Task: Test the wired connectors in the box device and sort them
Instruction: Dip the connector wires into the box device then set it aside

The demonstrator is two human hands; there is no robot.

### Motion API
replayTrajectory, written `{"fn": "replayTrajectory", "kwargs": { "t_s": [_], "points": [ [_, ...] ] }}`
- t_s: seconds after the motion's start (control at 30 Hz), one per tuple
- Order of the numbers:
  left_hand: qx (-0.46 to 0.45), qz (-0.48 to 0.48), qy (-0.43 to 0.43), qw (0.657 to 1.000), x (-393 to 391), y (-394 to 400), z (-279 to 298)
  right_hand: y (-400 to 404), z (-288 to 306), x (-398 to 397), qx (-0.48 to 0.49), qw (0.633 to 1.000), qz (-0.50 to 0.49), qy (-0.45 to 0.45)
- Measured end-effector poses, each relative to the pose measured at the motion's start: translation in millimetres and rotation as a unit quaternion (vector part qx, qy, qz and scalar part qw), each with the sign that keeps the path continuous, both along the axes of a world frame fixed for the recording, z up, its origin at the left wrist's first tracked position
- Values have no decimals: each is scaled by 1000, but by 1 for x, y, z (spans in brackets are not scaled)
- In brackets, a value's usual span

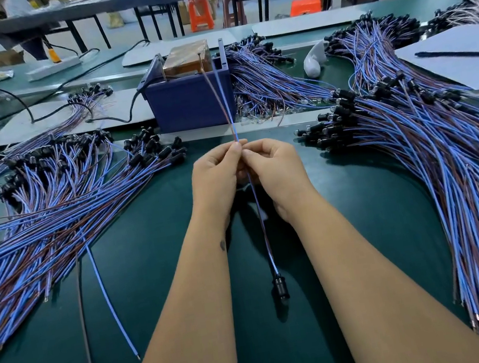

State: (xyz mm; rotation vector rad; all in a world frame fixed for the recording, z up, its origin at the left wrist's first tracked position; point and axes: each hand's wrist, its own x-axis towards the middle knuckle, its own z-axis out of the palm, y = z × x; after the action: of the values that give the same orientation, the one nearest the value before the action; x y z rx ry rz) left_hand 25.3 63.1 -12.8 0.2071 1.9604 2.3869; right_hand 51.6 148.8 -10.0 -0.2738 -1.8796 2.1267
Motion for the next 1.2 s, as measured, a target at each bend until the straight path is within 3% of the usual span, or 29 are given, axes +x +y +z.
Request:
{"fn": "replayTrajectory", "kwargs": {
  "t_s": [0.13, 0.43, 0.7, 1.2],
  "points": [
    [-15, 75, 9, 997, 0, -2, -1, -1, 0, -1, 62, 997, -53, 2],
    [-103, 171, 40, 979, -10, -21, -2, -1, -1, -4, 52, 994, -93, -3],
    [-86, 173, -22, 981, -12, -32, 3, -1, 4, -3, 7, 998, -67, 16],
    [-25, 237, 13, 971, -15, -32, 1, 0, 4, -6, 22, 998, -54, 3]
  ]
}}
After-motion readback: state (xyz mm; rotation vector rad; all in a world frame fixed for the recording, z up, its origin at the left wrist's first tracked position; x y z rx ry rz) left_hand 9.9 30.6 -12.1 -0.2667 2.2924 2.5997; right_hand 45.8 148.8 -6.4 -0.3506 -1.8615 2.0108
